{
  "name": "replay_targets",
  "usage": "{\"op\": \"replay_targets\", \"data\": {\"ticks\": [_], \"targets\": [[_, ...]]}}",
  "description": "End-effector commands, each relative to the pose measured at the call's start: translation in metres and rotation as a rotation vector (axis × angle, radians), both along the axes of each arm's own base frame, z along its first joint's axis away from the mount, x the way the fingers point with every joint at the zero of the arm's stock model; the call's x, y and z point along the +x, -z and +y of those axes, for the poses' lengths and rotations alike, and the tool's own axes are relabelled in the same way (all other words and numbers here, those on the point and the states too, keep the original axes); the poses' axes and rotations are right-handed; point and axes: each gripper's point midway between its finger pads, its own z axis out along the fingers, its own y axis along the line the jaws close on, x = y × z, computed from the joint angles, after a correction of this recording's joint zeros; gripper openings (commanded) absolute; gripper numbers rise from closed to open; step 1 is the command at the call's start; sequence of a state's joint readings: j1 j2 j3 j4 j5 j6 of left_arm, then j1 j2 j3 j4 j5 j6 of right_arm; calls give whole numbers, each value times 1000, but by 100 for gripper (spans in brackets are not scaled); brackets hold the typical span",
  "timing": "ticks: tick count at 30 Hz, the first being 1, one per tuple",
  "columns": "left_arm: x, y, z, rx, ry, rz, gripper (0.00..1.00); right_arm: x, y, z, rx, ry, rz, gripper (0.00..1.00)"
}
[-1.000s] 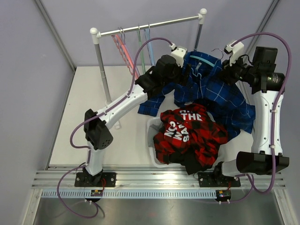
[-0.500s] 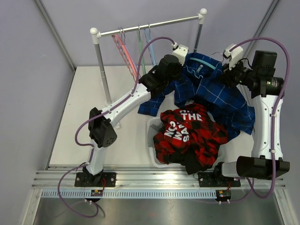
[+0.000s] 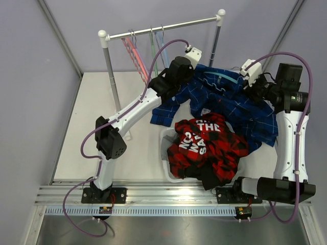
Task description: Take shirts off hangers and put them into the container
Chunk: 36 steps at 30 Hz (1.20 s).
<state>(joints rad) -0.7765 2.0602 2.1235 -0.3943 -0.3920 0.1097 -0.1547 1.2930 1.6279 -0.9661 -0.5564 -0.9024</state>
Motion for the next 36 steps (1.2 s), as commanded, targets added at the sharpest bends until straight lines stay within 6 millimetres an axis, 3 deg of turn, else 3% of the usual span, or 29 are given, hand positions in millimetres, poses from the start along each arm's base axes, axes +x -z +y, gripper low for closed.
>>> {"op": "replay_targets", "data": {"ticks": [1,8,10,11,12,14,15,19,21,23,25,30,34,36], "targets": [[14,-41,33,7,-101,-81,0,-18,-51,4,-20,-57,-180,0],[30,-36,53,57,-160,-99,0,-43,-61,26,14,-216,-173,0],[31,-39,57,63,-177,-114,0,-37,-59,19,-7,-181,-174,0],[29,-53,59,33,-181,-145,0,-30,-54,7,-32,-117,-157,0],[27,-50,61,37,-184,-144,0,-22,-51,-2,-53,-80,-156,0],[23,-66,61,8,-183,-191,0,-13,-41,-17,-91,-14,-126,0],[20,-73,63,4,-182,-204,0,-15,-36,-17,-86,-28,-109,0],[24,-69,65,56,-192,-199,0,-25,-39,-4,-34,-111,-124,0],[25,-62,66,83,-200,-188,0,-17,-42,-15,-48,-45,-144,0],[20,-69,67,58,-205,-201,0,-6,-34,-33,-82,41,-113,0],[13,-83,63,6,-178,-226,0,-2,-29,-41,-97,81,-85,0],[2,-82,39,-9,-77,-199,0,2,-22,-43,-82,101,-80,0],[-11,-74,10,-79,70,-145,1,-4,-25,-26,-45,14,-86,0],[-17,-73,2,-101,120,-130,21,-7,-26,-21,-40,-18,-90,0]]}}
